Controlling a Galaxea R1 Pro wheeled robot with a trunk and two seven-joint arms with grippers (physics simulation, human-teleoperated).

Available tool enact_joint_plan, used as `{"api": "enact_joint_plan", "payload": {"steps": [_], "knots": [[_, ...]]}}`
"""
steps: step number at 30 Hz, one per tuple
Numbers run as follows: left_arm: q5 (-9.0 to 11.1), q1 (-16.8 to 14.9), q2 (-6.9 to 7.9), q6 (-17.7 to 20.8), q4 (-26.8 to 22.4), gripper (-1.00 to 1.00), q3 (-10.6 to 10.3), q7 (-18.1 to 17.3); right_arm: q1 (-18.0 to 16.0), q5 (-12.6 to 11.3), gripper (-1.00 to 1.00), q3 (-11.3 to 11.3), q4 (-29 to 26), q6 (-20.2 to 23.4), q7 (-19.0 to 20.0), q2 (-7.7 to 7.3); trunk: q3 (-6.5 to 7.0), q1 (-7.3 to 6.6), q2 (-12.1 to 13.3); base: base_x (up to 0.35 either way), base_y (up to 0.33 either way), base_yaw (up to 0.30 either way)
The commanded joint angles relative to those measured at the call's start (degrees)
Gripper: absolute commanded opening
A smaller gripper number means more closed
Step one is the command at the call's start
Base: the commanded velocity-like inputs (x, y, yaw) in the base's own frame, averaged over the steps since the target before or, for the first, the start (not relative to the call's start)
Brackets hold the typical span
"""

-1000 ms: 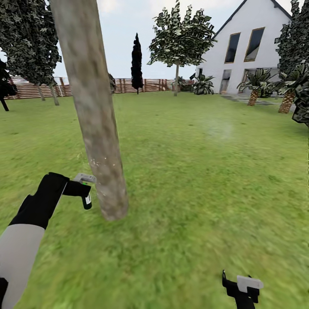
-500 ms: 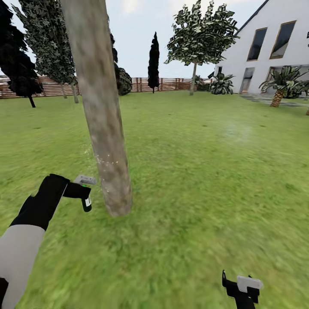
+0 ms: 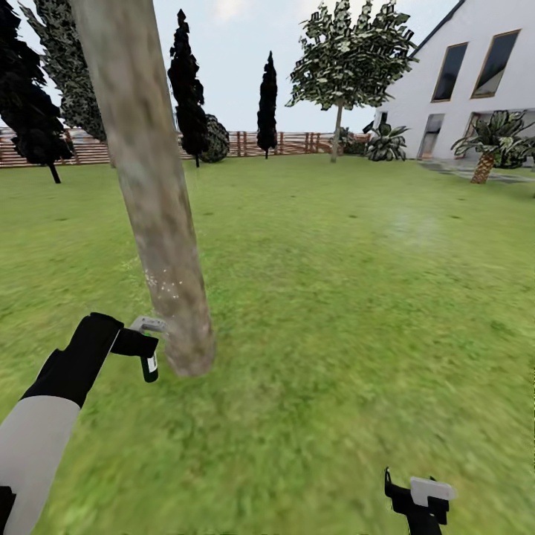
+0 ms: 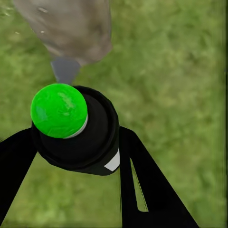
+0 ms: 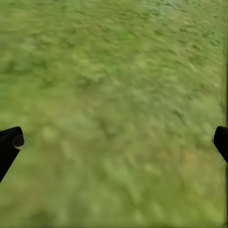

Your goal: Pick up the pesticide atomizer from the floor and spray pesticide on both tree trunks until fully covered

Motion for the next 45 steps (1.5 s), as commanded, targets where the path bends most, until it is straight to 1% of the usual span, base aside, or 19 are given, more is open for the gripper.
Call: {"api": "enact_joint_plan", "payload": {"steps": [1, 7, 10, 11, 14, 15, 23, 28, 38, 45], "knots": [[0.02, 0.00, 0.00, -0.01, 0.00, -1.00, 0.00, -0.03, 0.00, 0.00, 1.00, 0.00, 0.00, 0.00, 0.01, 0.00, -0.09, 0.00, 0.00, -0.012, -0.268, 0.058], [-0.07, 0.00, 0.25, -0.01, 0.15, -1.00, 0.22, 0.05, 0.00, 0.01, 1.00, 0.00, 0.00, 0.00, 0.03, 0.00, -0.60, 0.00, 0.00, 0.047, -0.269, 0.063], [-0.07, 0.08, 0.55, -0.14, 1.74, -1.00, 0.34, 0.41, 0.00, 0.01, 1.00, 0.00, 0.00, 0.00, 0.02, 0.01, -0.84, 0.00, 0.00, 0.099, -0.185, 0.106], [-0.07, 0.08, 0.58, -0.16, 1.92, -1.00, 0.35, 0.94, 0.00, 0.02, 1.00, 0.00, 0.00, 0.00, 0.01, 0.01, -0.92, 0.00, 0.00, 0.031, -0.047, 0.152], [0.00, 0.98, 0.50, -0.32, 2.45, -1.00, 0.35, 4.29, 0.00, 0.02, 1.00, 0.00, 0.00, 0.00, 0.01, 0.01, -1.14, 0.00, 0.00, 0.007, -0.011, 0.165], [0.01, 1.07, 0.38, -0.36, 2.77, -1.00, 0.36, 4.59, 0.00, 0.03, 1.00, 0.00, 0.00, 0.00, 0.00, 0.01, -1.21, 0.00, 0.00, 0.001, -0.001, 0.177], [0.02, 1.14, -0.01, -0.44, 2.99, -1.00, 0.36, 4.80, 0.00, 0.03, 1.00, 0.00, 0.00, 0.00, 0.04, 0.02, -1.69, 0.00, 0.00, 0.003, -0.012, 0.155], [0.02, 1.14, -0.09, -0.44, 2.99, -1.00, 0.41, 4.80, 0.00, 0.00, 1.00, 0.00, 0.00, 0.00, 0.01, 0.00, -1.70, 0.00, 0.00, 0.036, -0.247, 0.014], [0.02, 1.14, 0.00, -0.43, 2.99, -1.00, 0.44, 4.80, 0.00, 0.00, 1.00, 0.00, 0.00, 0.00, 0.00, 0.00, -1.70, 0.00, 0.00, 0.000, -0.275, 0.258], [0.02, 1.14, 0.00, -0.36, 2.99, -1.00, 0.48, 4.80, 0.00, 0.03, 1.00, 0.00, 0.00, 0.00, 0.00, 0.00, -1.70, 0.00, 0.00, 0.057, -0.275, 0.031]]}}
